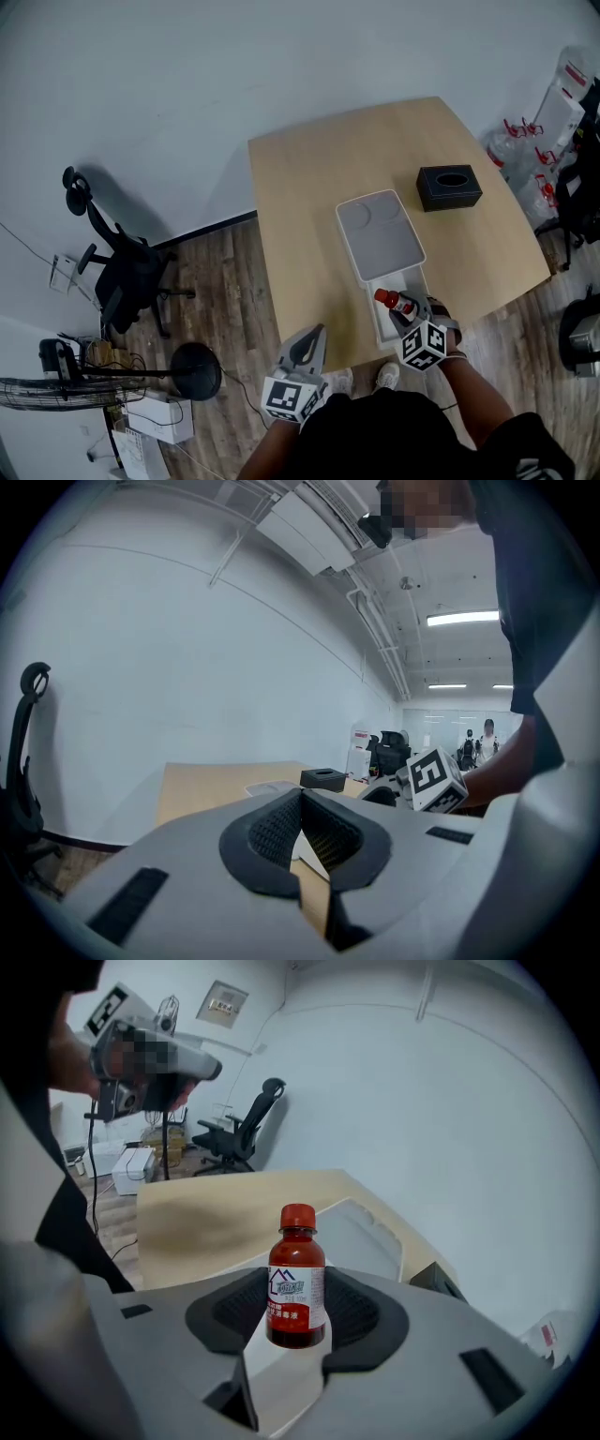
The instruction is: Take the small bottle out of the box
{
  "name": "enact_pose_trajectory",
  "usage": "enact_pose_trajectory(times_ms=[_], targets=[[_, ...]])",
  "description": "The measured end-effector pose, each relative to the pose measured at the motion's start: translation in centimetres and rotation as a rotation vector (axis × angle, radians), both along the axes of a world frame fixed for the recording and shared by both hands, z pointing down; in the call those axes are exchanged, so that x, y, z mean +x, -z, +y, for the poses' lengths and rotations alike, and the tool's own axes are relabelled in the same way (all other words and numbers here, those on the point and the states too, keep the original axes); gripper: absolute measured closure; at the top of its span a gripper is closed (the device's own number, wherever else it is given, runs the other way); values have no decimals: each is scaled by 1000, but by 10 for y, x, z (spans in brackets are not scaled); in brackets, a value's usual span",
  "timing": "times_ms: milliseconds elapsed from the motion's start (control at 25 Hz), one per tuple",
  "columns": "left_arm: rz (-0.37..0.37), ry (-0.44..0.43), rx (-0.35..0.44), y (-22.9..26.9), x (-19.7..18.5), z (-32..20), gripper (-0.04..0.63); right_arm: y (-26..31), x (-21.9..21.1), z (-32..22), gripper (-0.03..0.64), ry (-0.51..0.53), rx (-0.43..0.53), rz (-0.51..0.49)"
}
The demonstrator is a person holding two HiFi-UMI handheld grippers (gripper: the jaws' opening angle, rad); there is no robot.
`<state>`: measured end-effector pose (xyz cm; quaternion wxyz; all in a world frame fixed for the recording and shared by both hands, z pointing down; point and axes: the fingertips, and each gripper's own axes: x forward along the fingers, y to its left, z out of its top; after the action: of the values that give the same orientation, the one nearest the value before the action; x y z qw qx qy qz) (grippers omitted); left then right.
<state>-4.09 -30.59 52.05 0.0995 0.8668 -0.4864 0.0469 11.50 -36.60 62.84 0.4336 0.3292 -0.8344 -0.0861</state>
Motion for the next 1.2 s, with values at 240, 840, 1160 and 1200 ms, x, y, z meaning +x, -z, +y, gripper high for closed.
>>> enact_pose_trajectory(times_ms=[240, 840, 1160, 1200], targets=[[-10, -23, 12, 2, 10, -2, 586, 69, 2, -7, 414, -113, 102, -276], [-4, -24, 47, 15, 21, -8, 585, 201, 27, 4, 413, -214, 269, -945], [-18, -76, 81, 27, 37, -13, 584, 218, 42, 7, 413, -242, 322, -988], [-15, -79, 83, 29, 39, -14, 585, 219, 43, 6, 413, -242, 325, -987]])
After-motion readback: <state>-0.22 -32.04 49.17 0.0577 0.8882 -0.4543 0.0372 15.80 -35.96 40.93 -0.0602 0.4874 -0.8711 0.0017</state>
